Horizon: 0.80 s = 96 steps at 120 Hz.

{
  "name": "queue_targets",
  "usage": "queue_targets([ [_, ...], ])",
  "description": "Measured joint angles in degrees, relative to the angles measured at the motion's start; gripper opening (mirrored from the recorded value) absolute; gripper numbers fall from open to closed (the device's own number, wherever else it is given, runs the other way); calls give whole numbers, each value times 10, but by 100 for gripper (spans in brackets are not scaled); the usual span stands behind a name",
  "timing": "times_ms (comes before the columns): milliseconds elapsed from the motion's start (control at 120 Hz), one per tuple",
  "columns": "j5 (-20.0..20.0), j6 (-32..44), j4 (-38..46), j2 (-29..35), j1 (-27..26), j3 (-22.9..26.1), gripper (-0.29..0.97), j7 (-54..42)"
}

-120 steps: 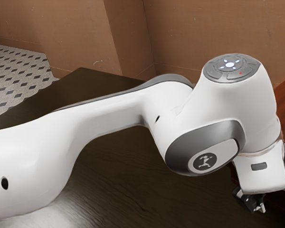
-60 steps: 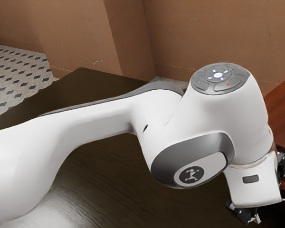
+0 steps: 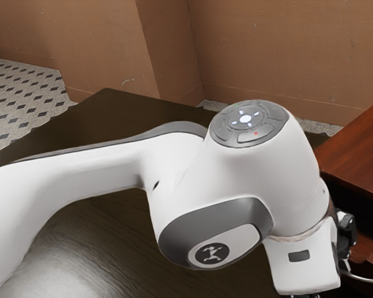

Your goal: Pull the drawer handle with one arm to open the drawer

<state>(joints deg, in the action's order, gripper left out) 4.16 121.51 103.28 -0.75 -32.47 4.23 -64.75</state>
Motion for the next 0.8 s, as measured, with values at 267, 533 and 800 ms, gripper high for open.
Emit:
queue_targets([
  [267,-1,20,49,38,2,9,41,8],
  [533,-1,32,98,77,-1,16,43,19],
  [800,2,42,135,127,1,45,40,32],
])
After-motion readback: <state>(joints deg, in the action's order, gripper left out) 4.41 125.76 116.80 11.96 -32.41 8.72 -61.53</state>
